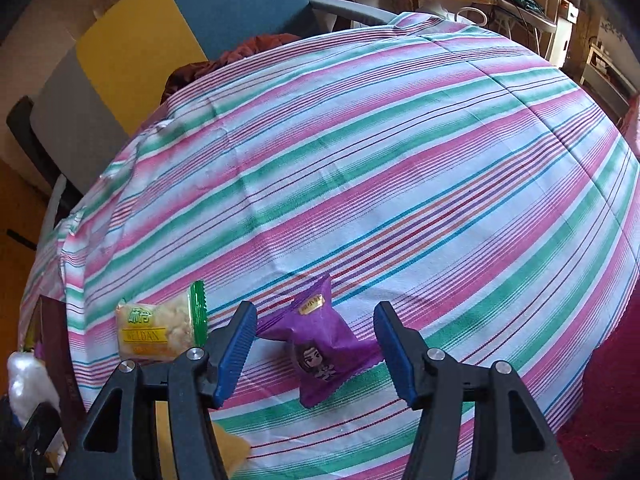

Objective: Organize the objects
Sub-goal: 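Carry the wrapped ball toward the gold tray while the right gripper grasps the purple packet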

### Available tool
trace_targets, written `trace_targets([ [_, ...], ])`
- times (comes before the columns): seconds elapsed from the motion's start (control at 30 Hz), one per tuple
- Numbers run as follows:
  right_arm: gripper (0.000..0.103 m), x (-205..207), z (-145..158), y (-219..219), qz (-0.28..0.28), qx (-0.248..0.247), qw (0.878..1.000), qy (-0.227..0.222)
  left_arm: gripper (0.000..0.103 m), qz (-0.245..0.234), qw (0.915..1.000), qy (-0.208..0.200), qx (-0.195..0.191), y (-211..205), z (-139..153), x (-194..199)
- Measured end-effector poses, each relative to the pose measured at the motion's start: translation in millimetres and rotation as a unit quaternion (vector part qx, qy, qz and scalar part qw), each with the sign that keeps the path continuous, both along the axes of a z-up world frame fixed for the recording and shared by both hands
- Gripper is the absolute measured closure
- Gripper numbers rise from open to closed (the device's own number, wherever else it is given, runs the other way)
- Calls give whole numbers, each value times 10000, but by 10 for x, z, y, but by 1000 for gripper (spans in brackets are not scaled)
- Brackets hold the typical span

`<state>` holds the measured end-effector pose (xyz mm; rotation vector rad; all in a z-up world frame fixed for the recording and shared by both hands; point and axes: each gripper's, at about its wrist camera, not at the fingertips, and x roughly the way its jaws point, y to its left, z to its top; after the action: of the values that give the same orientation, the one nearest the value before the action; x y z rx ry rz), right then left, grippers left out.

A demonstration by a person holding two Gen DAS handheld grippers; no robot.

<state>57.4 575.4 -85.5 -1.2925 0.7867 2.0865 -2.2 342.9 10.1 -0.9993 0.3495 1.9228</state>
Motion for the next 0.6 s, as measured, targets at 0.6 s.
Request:
trace_targets([
  [0.6, 67, -157, -184, -114, 407, 577, 9946, -758, 68, 1087, 9933, 288, 264, -1125, 72, 112],
])
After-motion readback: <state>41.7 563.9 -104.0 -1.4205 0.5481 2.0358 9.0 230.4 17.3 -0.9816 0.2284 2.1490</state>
